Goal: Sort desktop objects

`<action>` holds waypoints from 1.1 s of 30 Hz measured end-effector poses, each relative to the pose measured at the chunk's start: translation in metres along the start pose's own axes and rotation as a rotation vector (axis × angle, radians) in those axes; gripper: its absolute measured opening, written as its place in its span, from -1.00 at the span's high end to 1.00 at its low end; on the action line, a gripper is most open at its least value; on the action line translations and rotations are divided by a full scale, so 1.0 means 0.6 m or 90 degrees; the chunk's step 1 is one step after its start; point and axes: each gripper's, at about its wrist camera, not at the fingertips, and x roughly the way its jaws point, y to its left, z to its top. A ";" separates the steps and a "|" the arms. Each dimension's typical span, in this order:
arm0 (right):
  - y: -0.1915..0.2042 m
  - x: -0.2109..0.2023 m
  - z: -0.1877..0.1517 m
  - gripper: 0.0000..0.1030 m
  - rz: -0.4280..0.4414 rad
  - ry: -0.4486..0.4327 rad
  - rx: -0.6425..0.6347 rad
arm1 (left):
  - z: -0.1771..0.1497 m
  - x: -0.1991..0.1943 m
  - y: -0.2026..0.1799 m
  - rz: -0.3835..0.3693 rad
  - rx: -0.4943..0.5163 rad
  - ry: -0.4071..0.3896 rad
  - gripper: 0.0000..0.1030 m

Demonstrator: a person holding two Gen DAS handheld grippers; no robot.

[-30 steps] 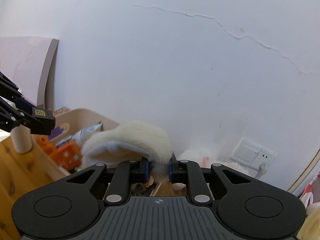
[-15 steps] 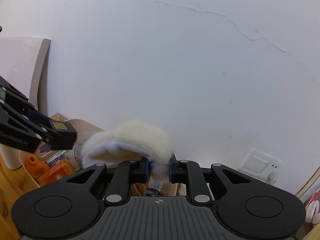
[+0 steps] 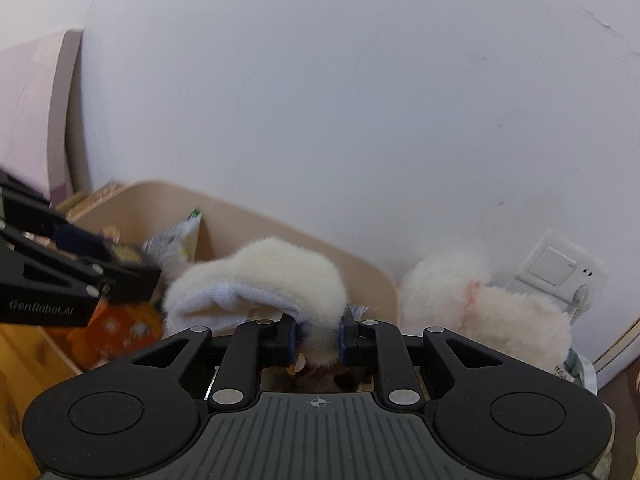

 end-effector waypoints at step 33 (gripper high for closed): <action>-0.024 -0.174 -0.049 -0.77 0.087 0.042 0.055 | -0.044 -0.147 0.014 0.029 -0.059 0.022 -0.56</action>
